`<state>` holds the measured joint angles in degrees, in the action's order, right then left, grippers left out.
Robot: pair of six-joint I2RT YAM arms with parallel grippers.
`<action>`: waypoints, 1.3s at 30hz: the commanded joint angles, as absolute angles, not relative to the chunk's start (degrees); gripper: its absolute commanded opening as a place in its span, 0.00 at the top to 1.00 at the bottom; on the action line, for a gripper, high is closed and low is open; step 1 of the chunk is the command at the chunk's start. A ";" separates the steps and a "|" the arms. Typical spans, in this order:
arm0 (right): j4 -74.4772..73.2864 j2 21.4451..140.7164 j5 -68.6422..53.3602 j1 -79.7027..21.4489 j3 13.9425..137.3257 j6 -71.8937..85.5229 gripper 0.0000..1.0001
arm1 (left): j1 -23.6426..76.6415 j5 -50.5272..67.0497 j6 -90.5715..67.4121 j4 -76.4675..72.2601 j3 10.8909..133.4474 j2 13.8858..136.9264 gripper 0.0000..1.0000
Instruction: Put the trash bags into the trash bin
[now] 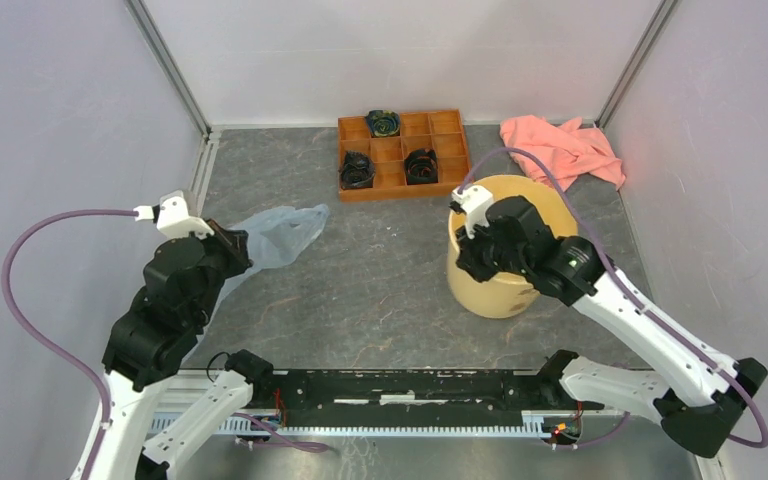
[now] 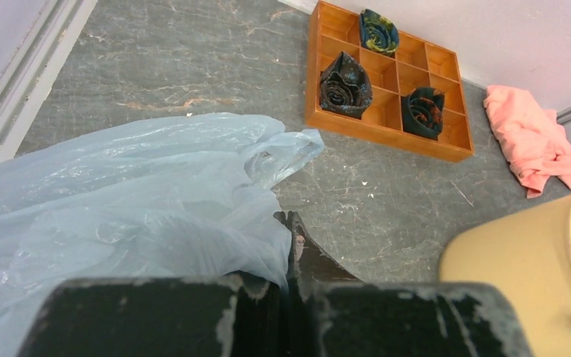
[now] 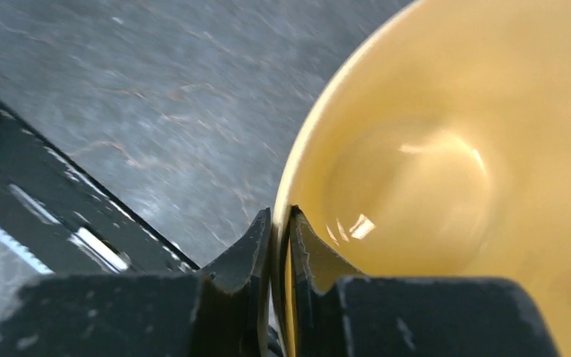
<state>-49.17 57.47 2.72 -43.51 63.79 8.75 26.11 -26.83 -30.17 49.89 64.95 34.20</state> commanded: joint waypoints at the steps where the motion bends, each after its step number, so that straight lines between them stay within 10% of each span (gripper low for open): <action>1: -34.92 61.21 -15.07 -45.28 63.21 10.16 0.95 | 26.01 -26.76 -30.67 50.18 68.45 32.87 0.98; 23: -26.41 76.84 -10.65 -72.48 70.08 9.36 0.89 | 26.09 -27.62 -30.23 50.74 78.68 37.15 0.98; 39: -21.96 68.57 10.52 -71.55 78.57 7.65 0.14 | 26.10 -26.11 -28.71 45.97 85.75 39.83 0.98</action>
<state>-27.20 70.06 2.61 -72.25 74.72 8.49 26.11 -26.72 -31.00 50.35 81.52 38.02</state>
